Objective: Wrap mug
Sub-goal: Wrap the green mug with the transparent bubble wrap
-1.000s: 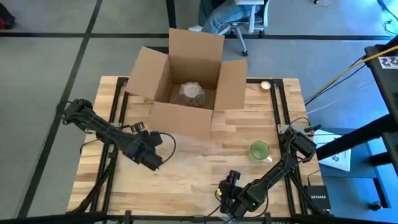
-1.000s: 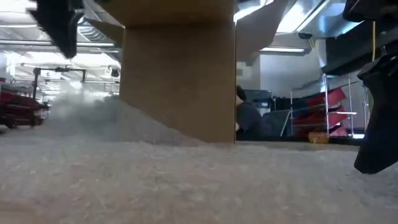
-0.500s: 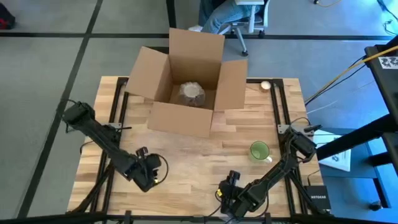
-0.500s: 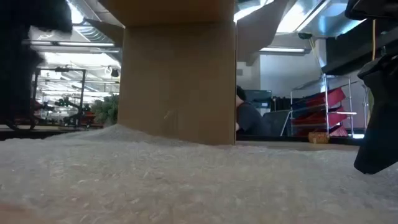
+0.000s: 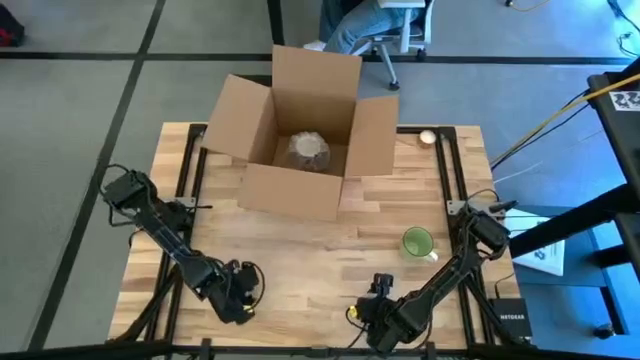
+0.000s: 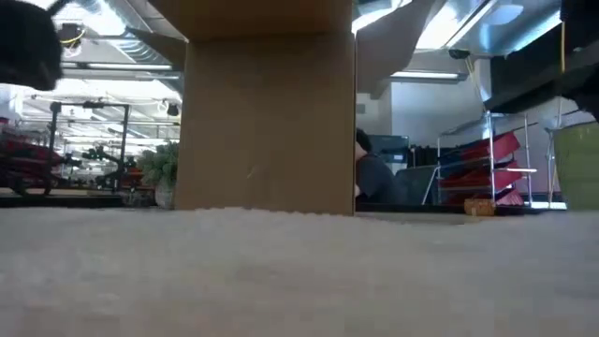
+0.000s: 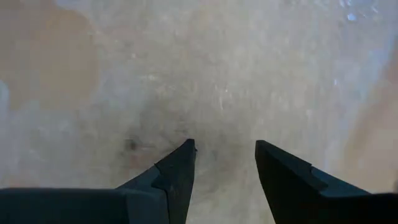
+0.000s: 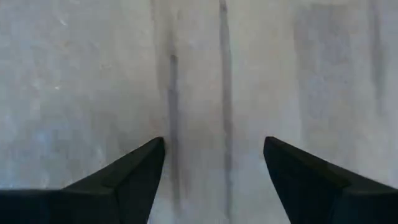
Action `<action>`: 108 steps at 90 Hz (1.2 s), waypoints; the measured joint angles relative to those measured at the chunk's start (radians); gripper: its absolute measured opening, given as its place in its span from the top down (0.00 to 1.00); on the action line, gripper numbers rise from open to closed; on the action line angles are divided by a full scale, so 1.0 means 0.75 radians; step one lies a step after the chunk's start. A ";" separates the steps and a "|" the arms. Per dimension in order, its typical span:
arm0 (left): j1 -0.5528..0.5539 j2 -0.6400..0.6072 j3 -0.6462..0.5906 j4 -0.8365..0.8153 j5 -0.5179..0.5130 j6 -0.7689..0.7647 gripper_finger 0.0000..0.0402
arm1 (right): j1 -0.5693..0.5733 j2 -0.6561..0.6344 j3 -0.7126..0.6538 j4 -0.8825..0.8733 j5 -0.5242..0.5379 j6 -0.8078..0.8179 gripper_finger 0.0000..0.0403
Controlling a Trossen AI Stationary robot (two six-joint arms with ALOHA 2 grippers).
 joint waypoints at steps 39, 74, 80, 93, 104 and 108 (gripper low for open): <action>0.063 -0.004 0.072 -0.025 -0.071 0.124 0.62 | -0.019 -0.501 0.101 -0.652 0.093 0.124 0.34; 0.035 -0.004 0.073 0.003 -0.131 0.127 0.62 | -0.234 -0.828 -0.386 -0.512 -0.228 0.314 0.34; 0.035 -0.004 0.073 0.004 -0.141 0.127 0.62 | -0.266 -0.836 -0.478 -0.436 -0.264 0.311 0.34; 0.036 -0.004 0.073 0.003 -0.175 0.132 0.62 | -0.324 -0.841 -0.612 -0.385 -0.257 0.273 0.34; 0.036 -0.004 0.073 0.004 -0.193 0.132 0.62 | -0.363 -0.840 -0.688 -0.265 -0.304 0.222 0.37; 0.036 -0.004 0.073 0.004 -0.194 0.132 0.62 | -0.370 -0.840 -0.700 -0.229 -0.321 0.205 0.41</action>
